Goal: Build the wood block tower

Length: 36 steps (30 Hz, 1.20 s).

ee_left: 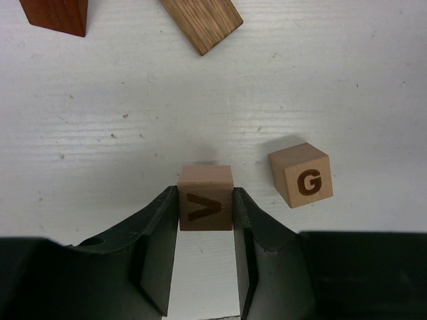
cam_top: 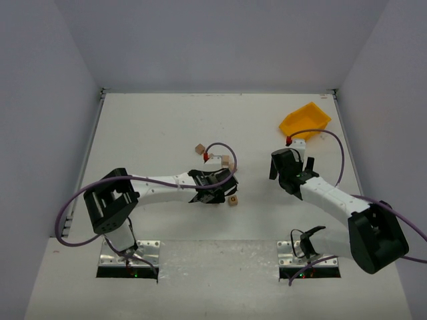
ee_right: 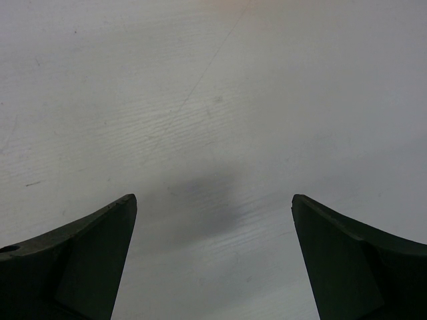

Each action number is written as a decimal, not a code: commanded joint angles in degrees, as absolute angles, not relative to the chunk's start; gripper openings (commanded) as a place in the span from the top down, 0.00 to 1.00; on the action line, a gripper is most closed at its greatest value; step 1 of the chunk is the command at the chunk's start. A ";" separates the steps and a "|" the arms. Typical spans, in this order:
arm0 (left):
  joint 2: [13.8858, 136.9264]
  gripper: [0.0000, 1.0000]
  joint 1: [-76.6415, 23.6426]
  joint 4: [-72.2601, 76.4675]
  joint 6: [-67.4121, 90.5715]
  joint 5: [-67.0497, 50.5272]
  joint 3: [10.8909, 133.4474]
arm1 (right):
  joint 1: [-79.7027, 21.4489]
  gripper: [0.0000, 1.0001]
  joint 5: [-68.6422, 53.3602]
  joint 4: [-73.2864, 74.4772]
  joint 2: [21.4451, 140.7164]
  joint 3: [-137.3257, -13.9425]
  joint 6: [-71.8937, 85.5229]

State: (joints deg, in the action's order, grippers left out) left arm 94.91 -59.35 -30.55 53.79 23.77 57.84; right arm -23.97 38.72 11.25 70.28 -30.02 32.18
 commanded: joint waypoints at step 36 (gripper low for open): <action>102.67 1.00 -64.17 -33.61 66.38 28.80 65.79 | -23.73 0.01 39.36 10.28 67.20 -29.12 33.53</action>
State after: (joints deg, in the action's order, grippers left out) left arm 102.41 -63.09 -33.39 65.87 27.88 63.57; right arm -23.97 37.47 11.24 68.27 -29.15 32.60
